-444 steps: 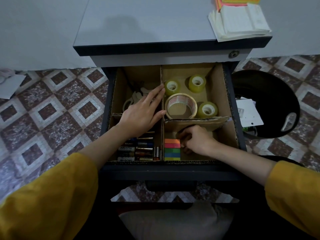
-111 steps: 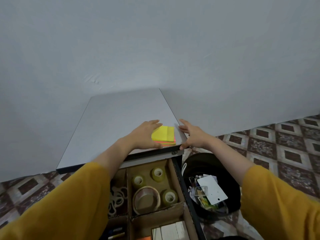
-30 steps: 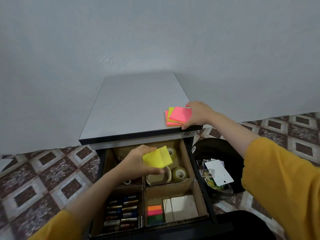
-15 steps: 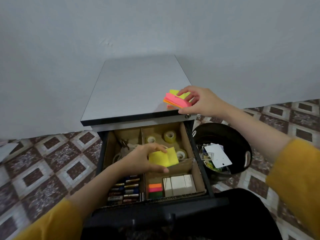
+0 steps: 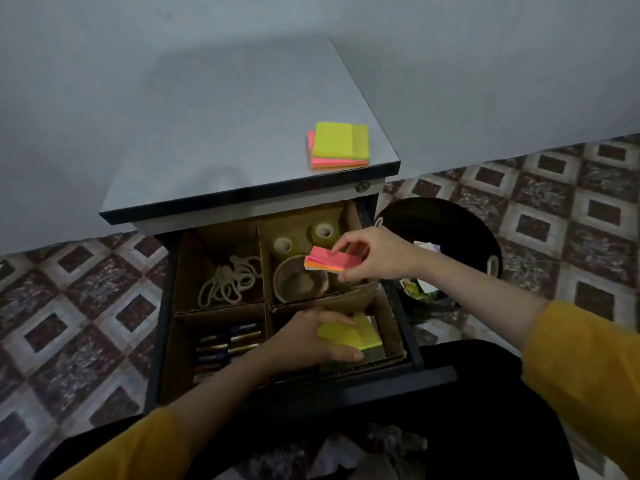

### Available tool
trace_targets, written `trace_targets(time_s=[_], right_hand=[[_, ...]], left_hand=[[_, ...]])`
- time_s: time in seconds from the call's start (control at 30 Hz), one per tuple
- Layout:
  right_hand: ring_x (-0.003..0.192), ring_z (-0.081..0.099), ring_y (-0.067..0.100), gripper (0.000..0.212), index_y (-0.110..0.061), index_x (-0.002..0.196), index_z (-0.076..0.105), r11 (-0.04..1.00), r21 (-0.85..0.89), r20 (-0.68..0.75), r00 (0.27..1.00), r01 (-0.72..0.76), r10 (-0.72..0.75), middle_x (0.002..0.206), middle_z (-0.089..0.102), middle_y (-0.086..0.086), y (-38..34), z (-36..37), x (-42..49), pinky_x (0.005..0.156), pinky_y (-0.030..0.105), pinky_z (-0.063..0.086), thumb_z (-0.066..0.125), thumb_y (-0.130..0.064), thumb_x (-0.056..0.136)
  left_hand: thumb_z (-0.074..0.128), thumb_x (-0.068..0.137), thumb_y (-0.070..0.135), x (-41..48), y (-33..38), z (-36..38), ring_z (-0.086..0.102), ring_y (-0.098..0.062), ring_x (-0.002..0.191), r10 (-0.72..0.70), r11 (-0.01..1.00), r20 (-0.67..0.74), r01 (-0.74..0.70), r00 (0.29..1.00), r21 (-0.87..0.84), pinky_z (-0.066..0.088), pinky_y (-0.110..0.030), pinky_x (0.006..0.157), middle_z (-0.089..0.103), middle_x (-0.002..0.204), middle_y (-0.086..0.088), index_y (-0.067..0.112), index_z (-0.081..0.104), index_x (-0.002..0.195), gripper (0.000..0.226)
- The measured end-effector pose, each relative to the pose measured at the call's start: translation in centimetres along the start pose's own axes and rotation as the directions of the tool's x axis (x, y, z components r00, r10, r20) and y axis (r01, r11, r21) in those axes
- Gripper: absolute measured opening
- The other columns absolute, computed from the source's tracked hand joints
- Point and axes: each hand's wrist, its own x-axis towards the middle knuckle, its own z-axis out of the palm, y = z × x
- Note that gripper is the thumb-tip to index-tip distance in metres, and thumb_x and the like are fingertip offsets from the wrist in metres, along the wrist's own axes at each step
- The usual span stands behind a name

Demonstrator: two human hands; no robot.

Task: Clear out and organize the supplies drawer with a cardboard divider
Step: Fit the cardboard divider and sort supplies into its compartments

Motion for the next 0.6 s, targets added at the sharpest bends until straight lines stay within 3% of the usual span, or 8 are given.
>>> trace_targets(time_s=[0.1, 0.17, 0.23, 0.33, 0.5, 0.6], right_hand=[[0.094, 0.057, 0.018, 0.039, -0.025, 0.111, 0.062, 1.0, 0.01, -0.011, 1.0, 0.007, -0.007, 0.098, 0.057, -0.005, 0.5, 0.0, 0.6, 0.079, 0.03, 0.048, 0.076, -0.03, 0.074], [0.093, 0.058, 0.018, 0.039, -0.025, 0.11, 0.062, 1.0, 0.016, -0.012, 1.0, 0.01, -0.01, 0.095, 0.056, -0.007, 0.7, 0.0, 0.8, 0.077, 0.029, 0.049, 0.077, -0.03, 0.074], [0.092, 0.058, 0.018, 0.038, -0.024, 0.109, 0.063, 1.0, 0.01, -0.02, 1.0, 0.02, -0.019, 0.094, 0.056, -0.006, 0.8, 0.1, 0.9, 0.076, 0.029, 0.048, 0.077, -0.029, 0.074], [0.09, 0.058, 0.018, 0.039, -0.023, 0.109, 0.064, 1.0, 0.007, -0.033, 0.999, 0.027, -0.027, 0.093, 0.056, -0.007, 0.7, 0.1, 0.9, 0.076, 0.03, 0.048, 0.077, -0.03, 0.074], [0.09, 0.057, 0.018, 0.042, -0.023, 0.109, 0.063, 0.999, -0.009, -0.046, 0.998, 0.036, -0.036, 0.099, 0.057, -0.003, 0.6, 0.1, 0.5, 0.077, 0.032, 0.049, 0.078, -0.033, 0.072], [0.089, 0.055, 0.013, 0.051, -0.02, 0.114, 0.058, 0.999, -0.015, -0.068, 0.997, 0.047, -0.048, 0.101, 0.053, -0.007, 0.3, 0.1, 0.0, 0.074, 0.028, 0.05, 0.08, -0.032, 0.07]], left_hand=[[0.08, 0.069, 0.039, 0.9, -0.7, 1.6, 0.052, -0.008, 0.111, 0.072, 0.991, -0.032, -0.068, 0.997, 0.119, 0.037, -0.019, 0.1, 0.059, 0.117, 0.001, 0.022, 0.067, 0.113, 0.049], [0.078, 0.072, 0.039, 1.3, -0.9, 2.5, 0.05, -0.01, 0.114, 0.089, 0.986, -0.039, -0.082, 0.995, 0.146, 0.033, -0.015, 0.102, 0.054, 0.121, -0.002, 0.018, 0.066, 0.116, 0.05], [0.066, 0.077, 0.05, 1.5, -0.9, 2.7, 0.042, -0.007, 0.123, 0.026, 0.991, 0.024, -0.029, 0.999, 0.132, 0.024, -0.01, 0.105, 0.043, 0.131, 0.001, 0.019, 0.061, 0.124, 0.056], [0.038, 0.076, 0.068, 1.8, -0.8, 2.6, 0.024, -0.008, 0.137, -0.047, 0.997, 0.148, 0.037, 0.988, 0.071, 0.021, -0.025, 0.114, 0.03, 0.146, 0.008, 0.02, 0.054, 0.131, 0.075], [0.037, 0.093, 0.053, 1.9, -0.4, 2.4, 0.008, -0.006, 0.141, -0.033, 0.989, 0.198, 0.004, 0.98, 0.149, 0.008, -0.026, 0.117, 0.017, 0.155, 0.013, 0.026, 0.046, 0.137, 0.053], [0.047, 0.091, 0.049, 1.3, -0.1, 2.1, 0.011, -0.007, 0.142, 0.038, 0.988, 0.175, -0.063, 0.984, 0.138, 0.013, -0.03, 0.117, 0.017, 0.155, 0.012, 0.029, 0.05, 0.134, 0.047]])
